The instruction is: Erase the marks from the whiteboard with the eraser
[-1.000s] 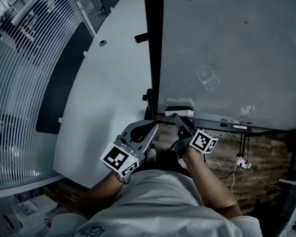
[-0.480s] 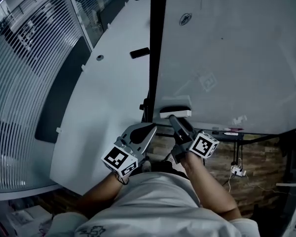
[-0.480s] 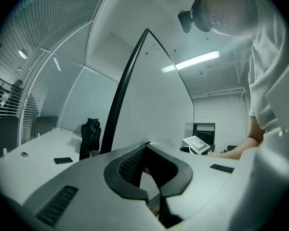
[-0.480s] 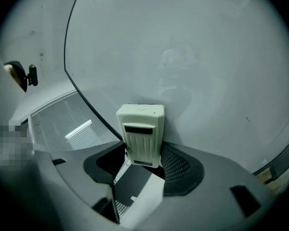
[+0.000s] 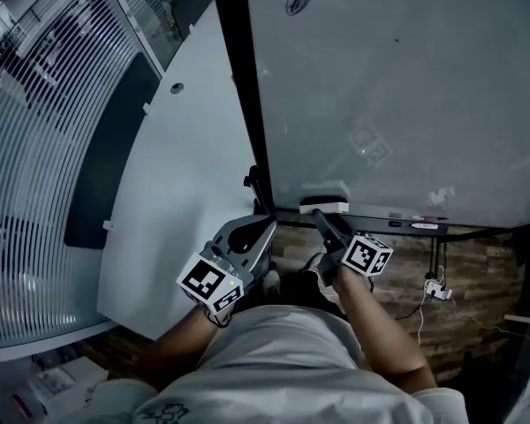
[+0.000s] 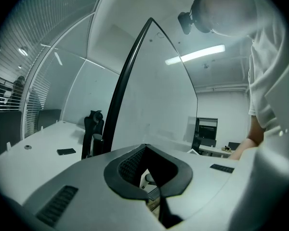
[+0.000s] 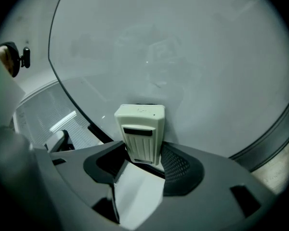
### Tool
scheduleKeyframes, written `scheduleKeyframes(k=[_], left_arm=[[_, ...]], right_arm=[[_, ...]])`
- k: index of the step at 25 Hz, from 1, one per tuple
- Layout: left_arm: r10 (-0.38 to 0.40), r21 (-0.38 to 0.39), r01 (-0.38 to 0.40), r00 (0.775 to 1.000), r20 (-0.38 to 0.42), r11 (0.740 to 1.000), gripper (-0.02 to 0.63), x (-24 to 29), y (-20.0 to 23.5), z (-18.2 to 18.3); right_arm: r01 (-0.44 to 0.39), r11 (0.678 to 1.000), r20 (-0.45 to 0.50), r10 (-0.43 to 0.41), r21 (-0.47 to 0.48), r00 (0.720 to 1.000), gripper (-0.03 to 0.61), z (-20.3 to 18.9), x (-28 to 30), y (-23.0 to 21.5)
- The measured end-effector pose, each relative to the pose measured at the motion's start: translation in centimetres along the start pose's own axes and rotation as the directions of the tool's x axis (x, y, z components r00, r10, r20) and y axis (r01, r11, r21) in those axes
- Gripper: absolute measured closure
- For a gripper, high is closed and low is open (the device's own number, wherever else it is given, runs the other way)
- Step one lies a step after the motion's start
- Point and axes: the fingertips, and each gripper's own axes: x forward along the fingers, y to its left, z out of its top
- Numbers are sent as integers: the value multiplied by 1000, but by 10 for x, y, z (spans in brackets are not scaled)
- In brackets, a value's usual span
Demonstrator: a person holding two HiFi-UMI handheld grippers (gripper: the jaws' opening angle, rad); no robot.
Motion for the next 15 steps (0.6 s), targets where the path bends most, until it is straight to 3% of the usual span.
scheduleKeyframes(k=[9, 15], left_arm=[[11, -7, -12, 995, -96, 1000, 607, 14, 5, -33], [10, -12, -11, 994, -112, 1000, 607, 16, 4, -38]], right_arm=[[141, 987, -87, -135, 72, 987, 336, -53, 0, -117], [150, 981, -90, -140, 126, 986, 336, -57, 0, -125]])
